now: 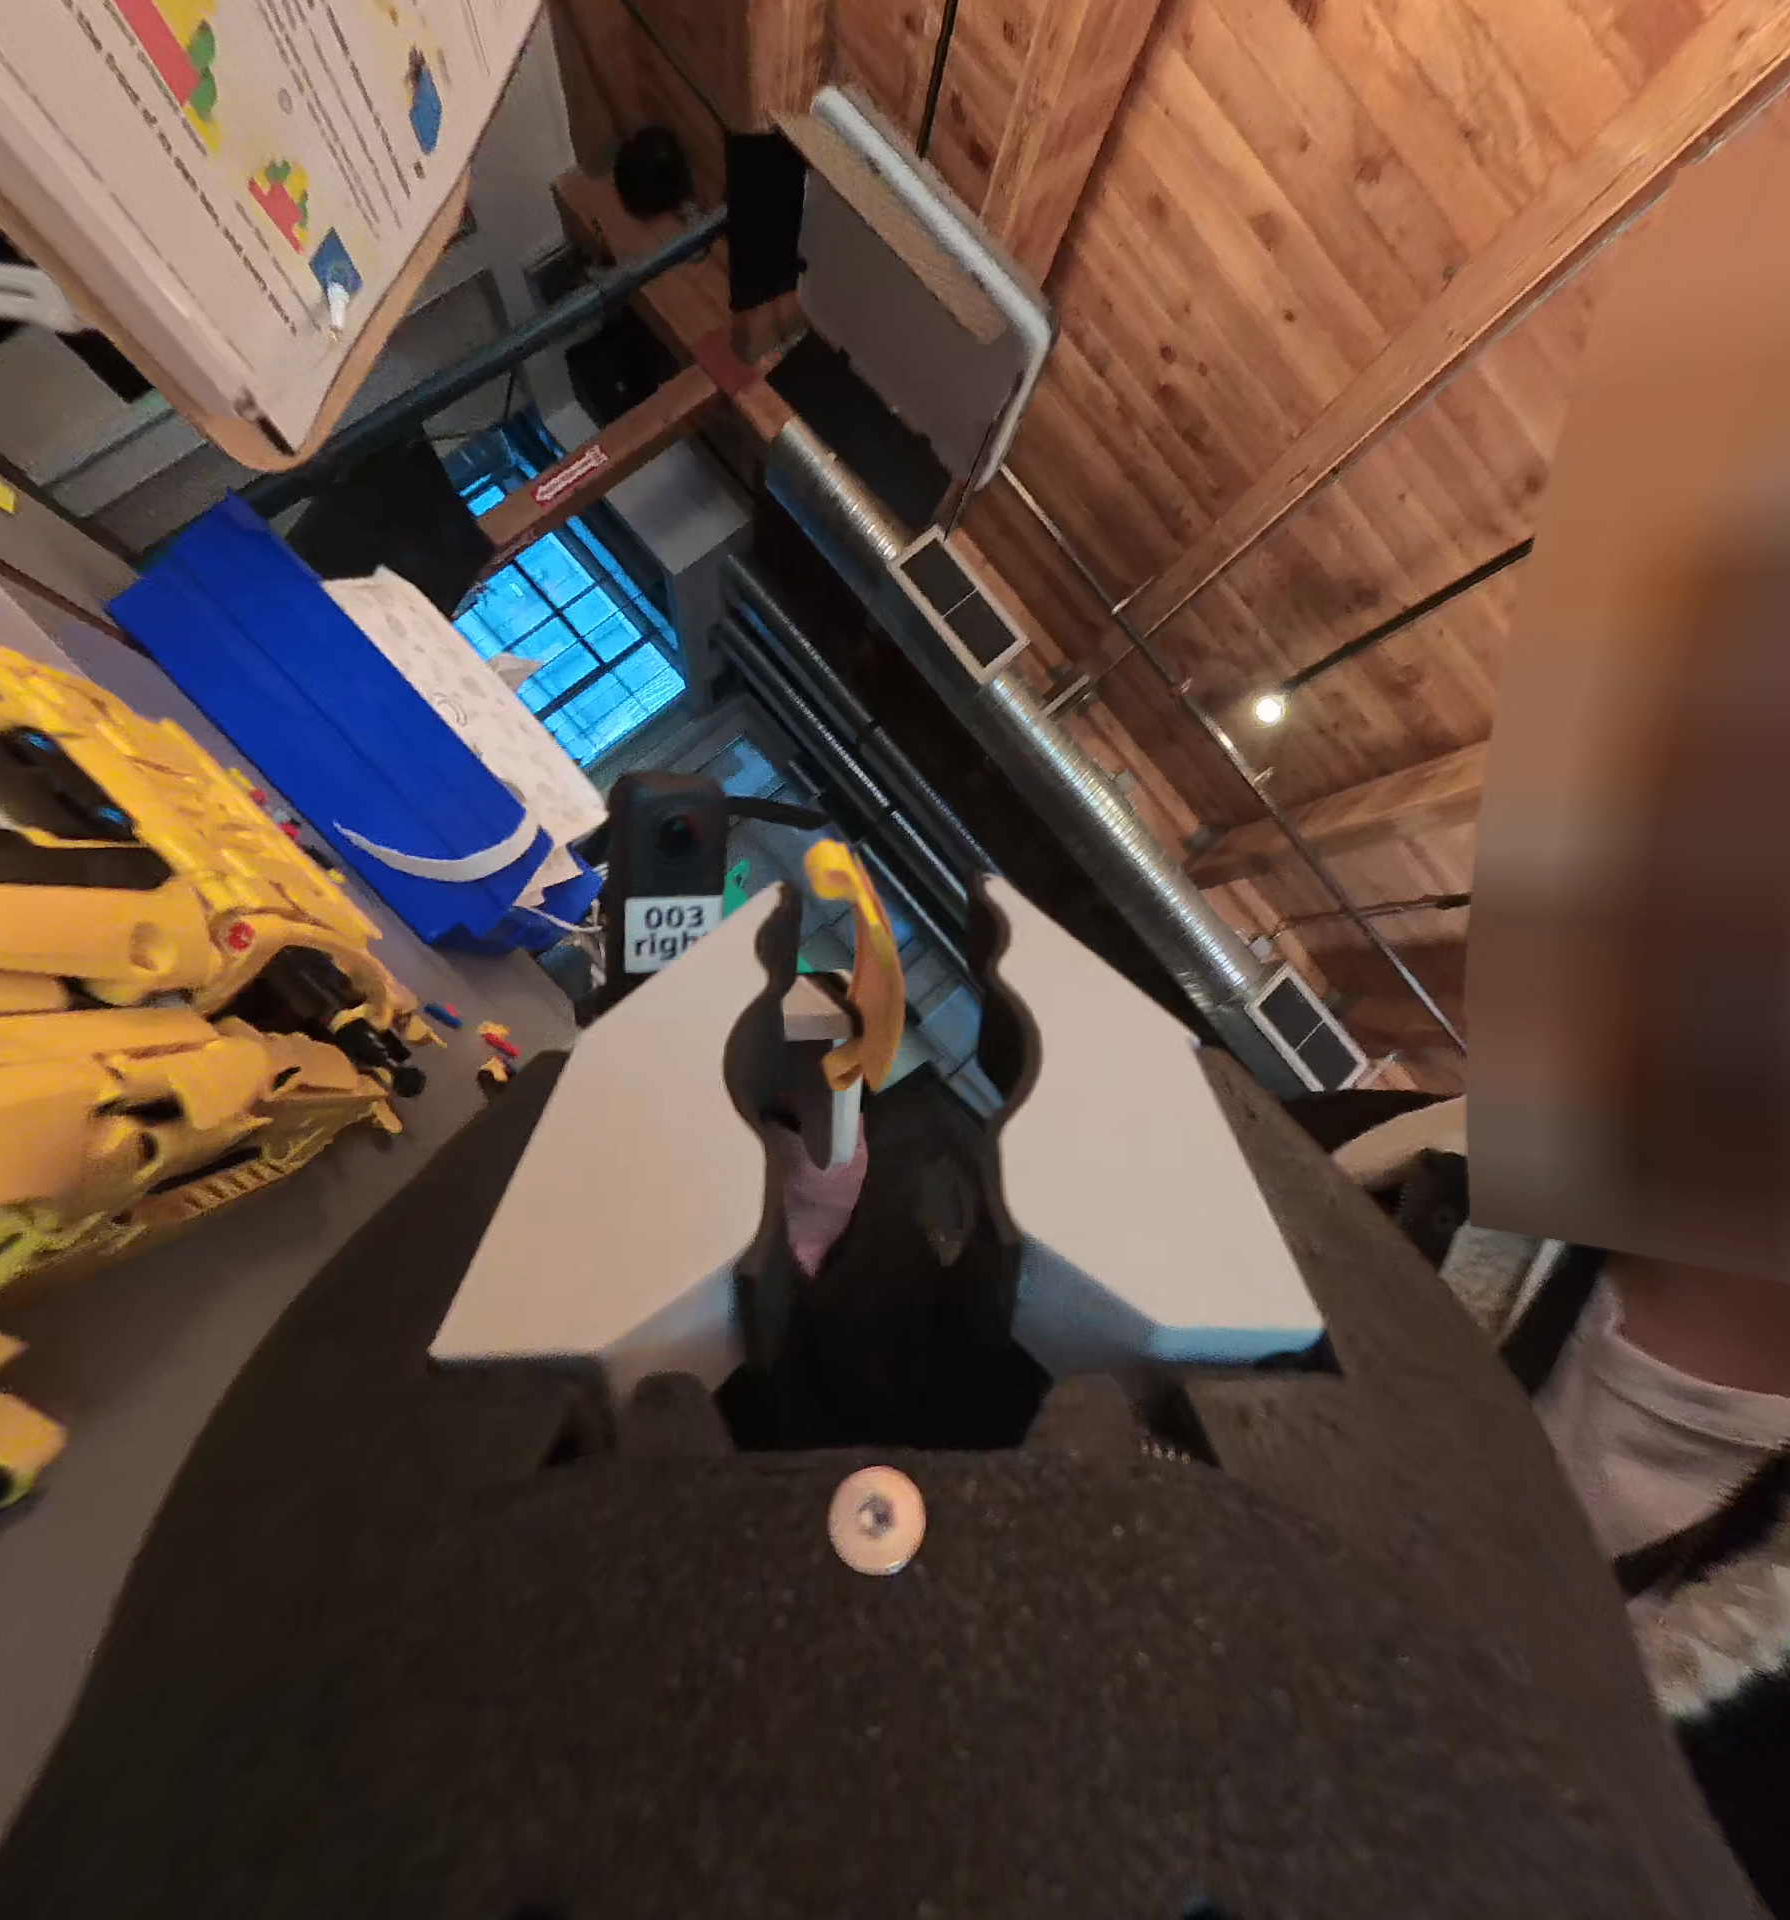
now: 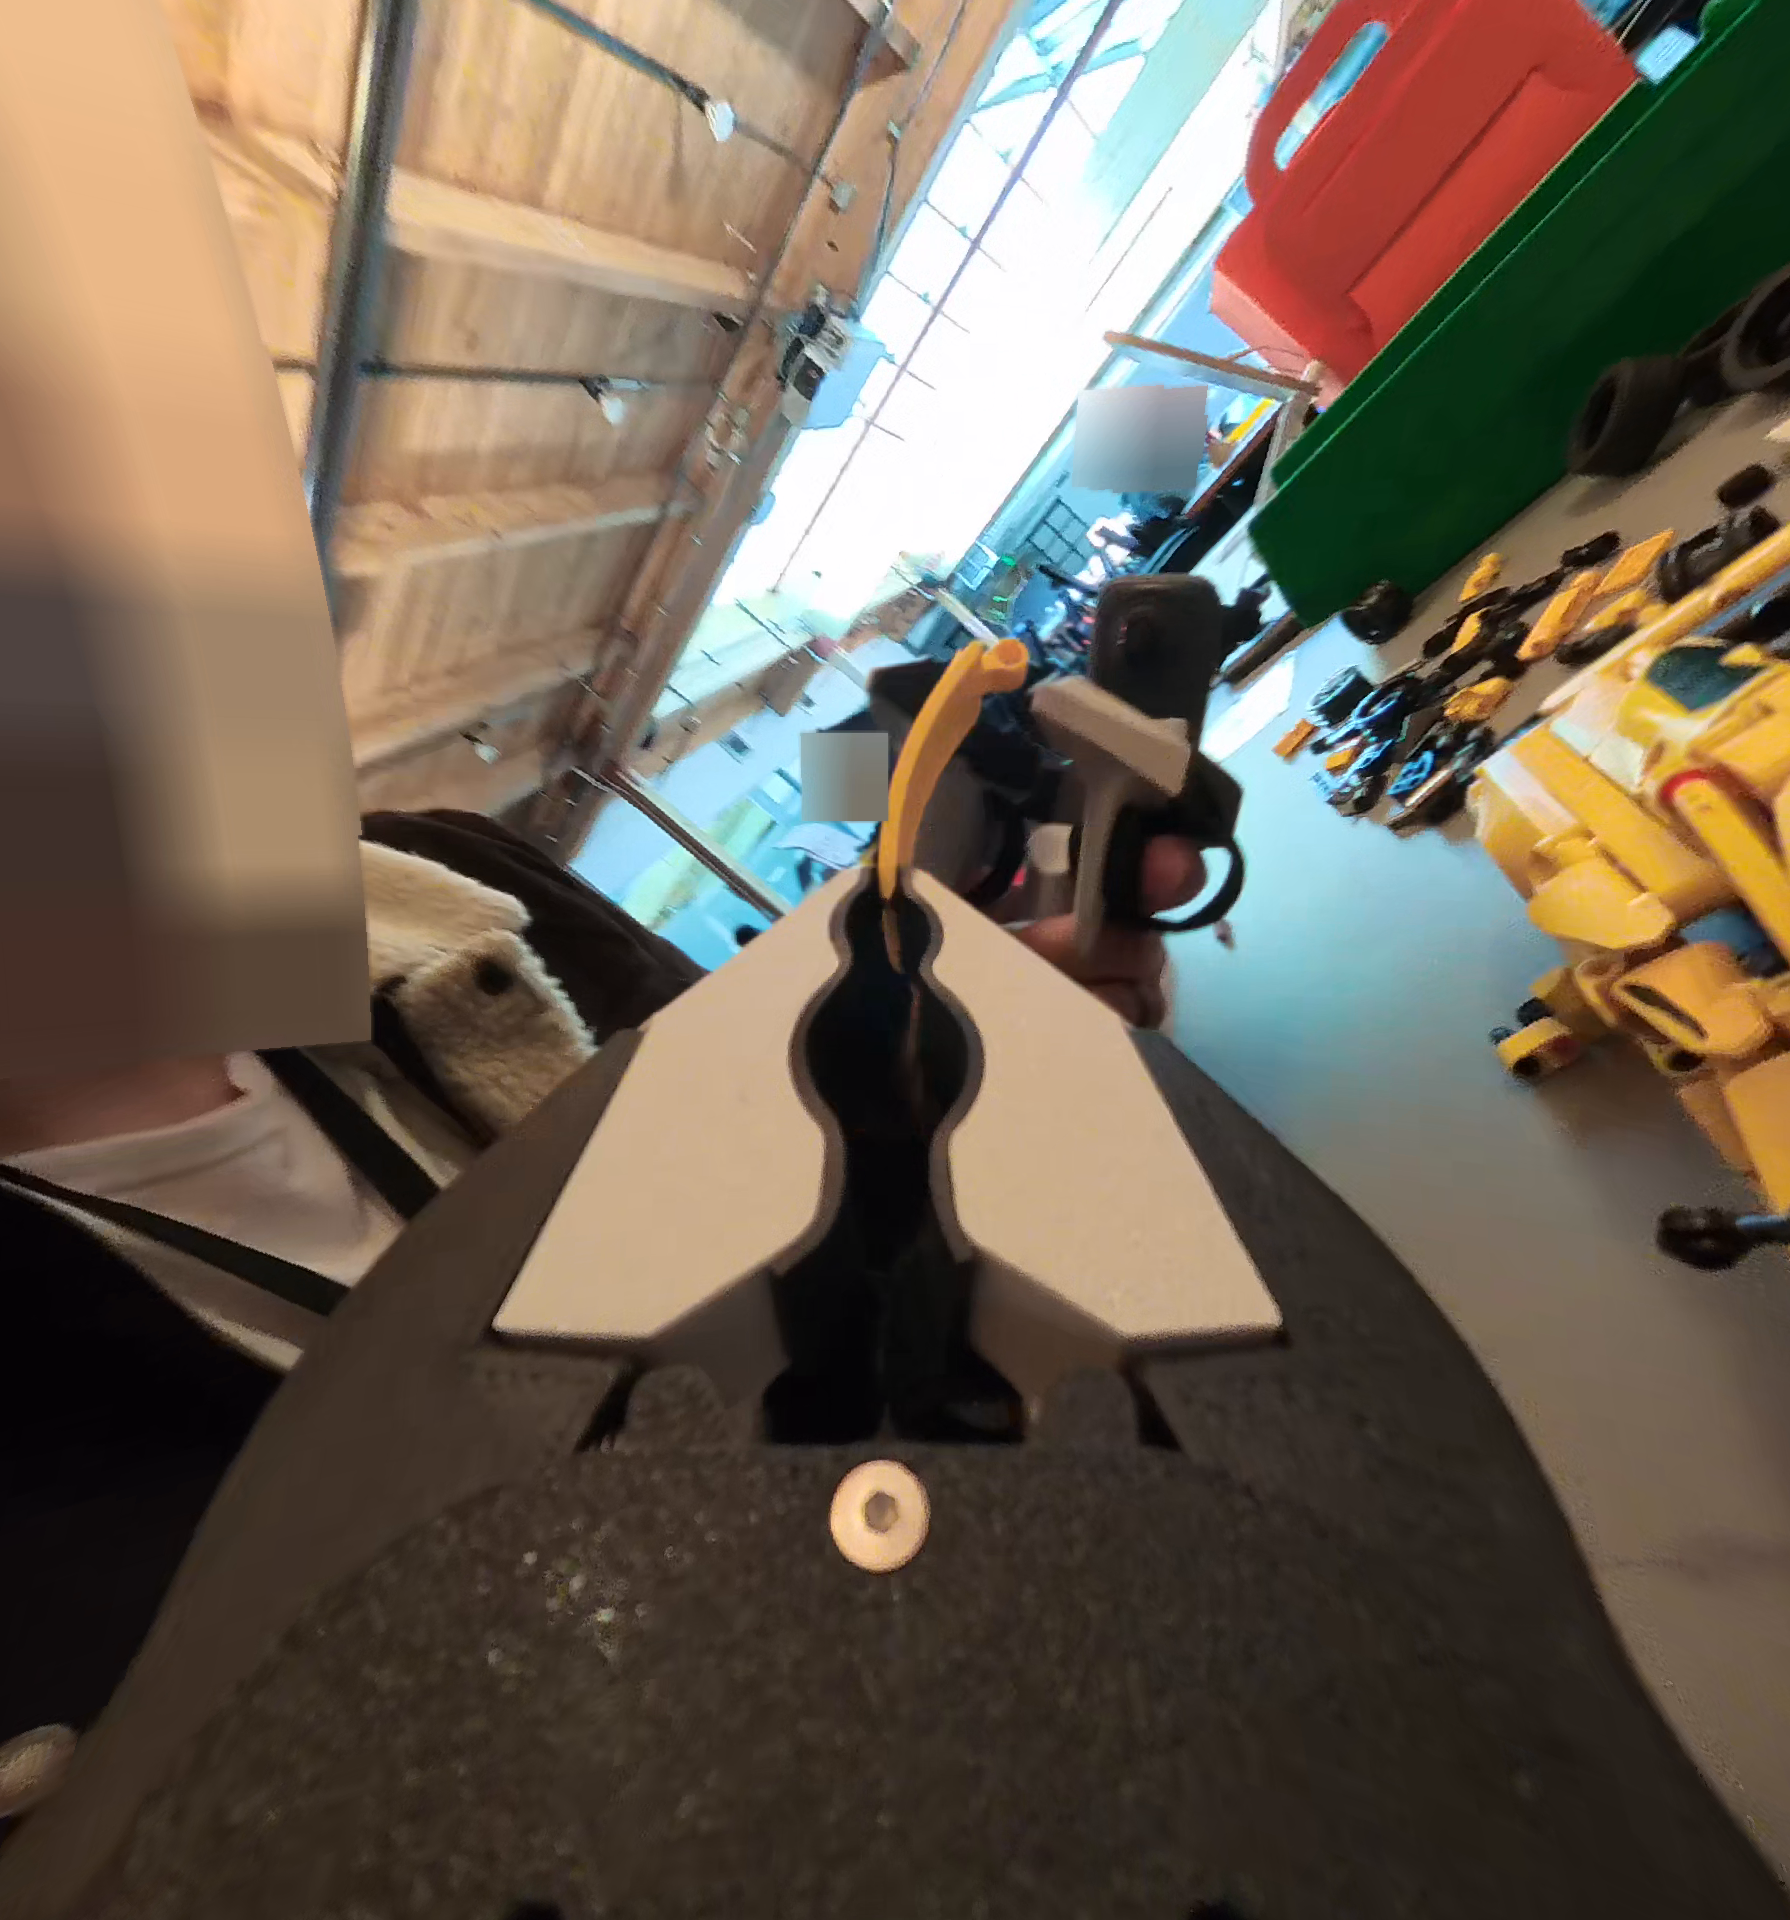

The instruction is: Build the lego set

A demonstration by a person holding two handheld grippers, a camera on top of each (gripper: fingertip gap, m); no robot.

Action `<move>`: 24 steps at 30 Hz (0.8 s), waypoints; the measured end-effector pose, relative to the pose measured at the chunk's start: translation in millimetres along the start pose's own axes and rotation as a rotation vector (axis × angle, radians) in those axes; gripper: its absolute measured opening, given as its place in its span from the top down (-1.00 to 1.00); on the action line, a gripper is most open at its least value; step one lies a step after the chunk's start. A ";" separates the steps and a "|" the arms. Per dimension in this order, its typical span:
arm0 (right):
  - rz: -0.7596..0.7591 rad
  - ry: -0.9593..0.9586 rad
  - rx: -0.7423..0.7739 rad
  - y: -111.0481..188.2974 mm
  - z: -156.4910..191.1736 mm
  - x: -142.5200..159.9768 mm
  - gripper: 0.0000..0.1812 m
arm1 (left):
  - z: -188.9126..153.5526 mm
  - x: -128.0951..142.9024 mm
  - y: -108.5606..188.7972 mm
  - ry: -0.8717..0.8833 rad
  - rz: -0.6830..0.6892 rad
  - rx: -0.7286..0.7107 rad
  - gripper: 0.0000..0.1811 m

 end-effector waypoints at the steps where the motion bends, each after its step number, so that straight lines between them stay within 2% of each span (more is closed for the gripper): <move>1: -0.009 -0.026 -0.016 2.1 0.0 -0.6 0.99 | 1.4 -7.0 7.5 0.006 -0.013 -0.005 0.65; 3: -0.024 -0.045 -0.049 4.3 3.5 -2.4 0.99 | 0.7 -19.9 20.0 -0.034 -0.040 -0.028 0.65; 5: -0.006 -0.082 -0.106 2.8 8.7 -0.7 0.99 | -8.8 -19.6 20.9 -0.145 0.023 -0.032 0.63; 8: -0.001 -0.205 -0.261 0.8 20.7 0.9 1.00 | -27.2 0.1 14.1 -0.339 0.220 -0.005 0.49; 11: 0.074 -0.302 -0.362 -5.7 27.9 11.8 1.00 | -41.3 26.1 9.8 -0.487 0.363 0.042 0.46; 14: 0.158 -0.336 -0.410 -14.9 34.0 24.8 0.99 | -47.5 30.7 5.3 -0.517 0.354 0.070 0.47; 17: 0.197 -0.380 -0.496 -17.4 43.6 30.2 0.99 | -55.5 39.7 3.7 -0.547 0.381 0.115 0.47; 21: 0.229 -0.421 -0.523 -20.3 44.4 36.1 1.00 | -61.5 52.3 0.9 -0.626 0.407 0.139 0.47; 24: 0.229 -0.427 -0.520 -20.1 43.4 36.4 1.00 | -63.9 52.7 1.3 -0.669 0.397 0.141 0.62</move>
Point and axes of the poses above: each gripper's, where its closed fingertips meet, y back along the fingers, x out of its underside, z = x × y across the jaws, the point moved 2 cm from there along y, back along the fingers, and after that the axes turned 6 degrees about z, right-handed, at the moved point
